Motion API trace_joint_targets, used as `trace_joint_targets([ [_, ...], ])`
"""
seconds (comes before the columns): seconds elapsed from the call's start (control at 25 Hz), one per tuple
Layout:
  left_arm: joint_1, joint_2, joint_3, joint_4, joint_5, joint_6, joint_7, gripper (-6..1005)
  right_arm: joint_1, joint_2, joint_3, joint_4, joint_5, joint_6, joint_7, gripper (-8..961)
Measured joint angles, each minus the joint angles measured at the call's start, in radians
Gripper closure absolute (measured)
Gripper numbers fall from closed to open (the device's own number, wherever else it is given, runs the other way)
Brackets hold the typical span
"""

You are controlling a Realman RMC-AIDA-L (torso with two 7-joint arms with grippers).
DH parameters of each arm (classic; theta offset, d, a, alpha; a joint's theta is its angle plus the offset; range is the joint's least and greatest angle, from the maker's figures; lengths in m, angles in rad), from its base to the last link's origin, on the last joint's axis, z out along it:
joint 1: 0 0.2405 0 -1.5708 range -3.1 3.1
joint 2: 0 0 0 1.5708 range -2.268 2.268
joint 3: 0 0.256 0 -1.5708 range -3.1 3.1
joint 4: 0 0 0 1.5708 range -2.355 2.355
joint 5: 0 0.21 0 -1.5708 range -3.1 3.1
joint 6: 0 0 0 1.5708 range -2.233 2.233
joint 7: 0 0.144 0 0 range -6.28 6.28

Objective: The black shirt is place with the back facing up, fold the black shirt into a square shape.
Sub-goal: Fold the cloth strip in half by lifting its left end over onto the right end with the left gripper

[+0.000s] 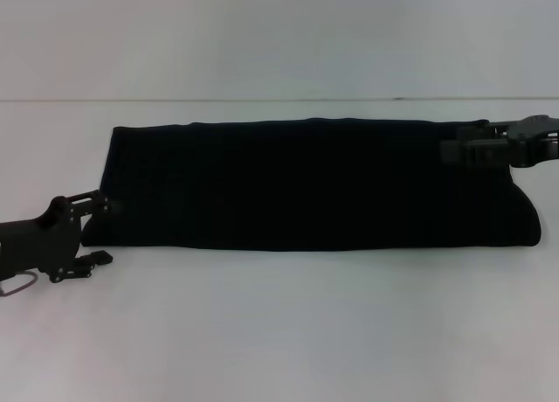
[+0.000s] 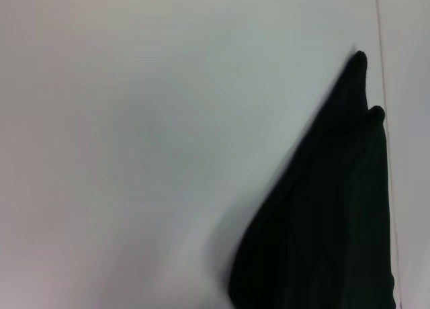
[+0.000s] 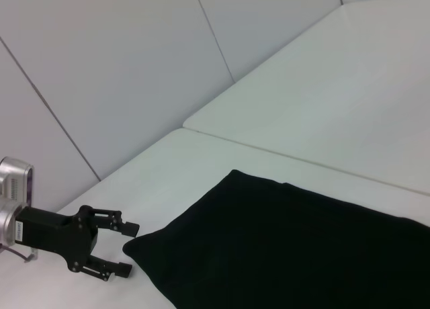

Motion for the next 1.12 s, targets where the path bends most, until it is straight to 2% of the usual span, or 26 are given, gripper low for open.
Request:
trace_joint_targets([
  [1.12, -0.022, 0.007, 0.004, -0.012, -0.009, -0.100, 0.014, 171, 0.007, 0.002, 0.017, 0.000, 0.011, 0.016, 0.001, 312],
])
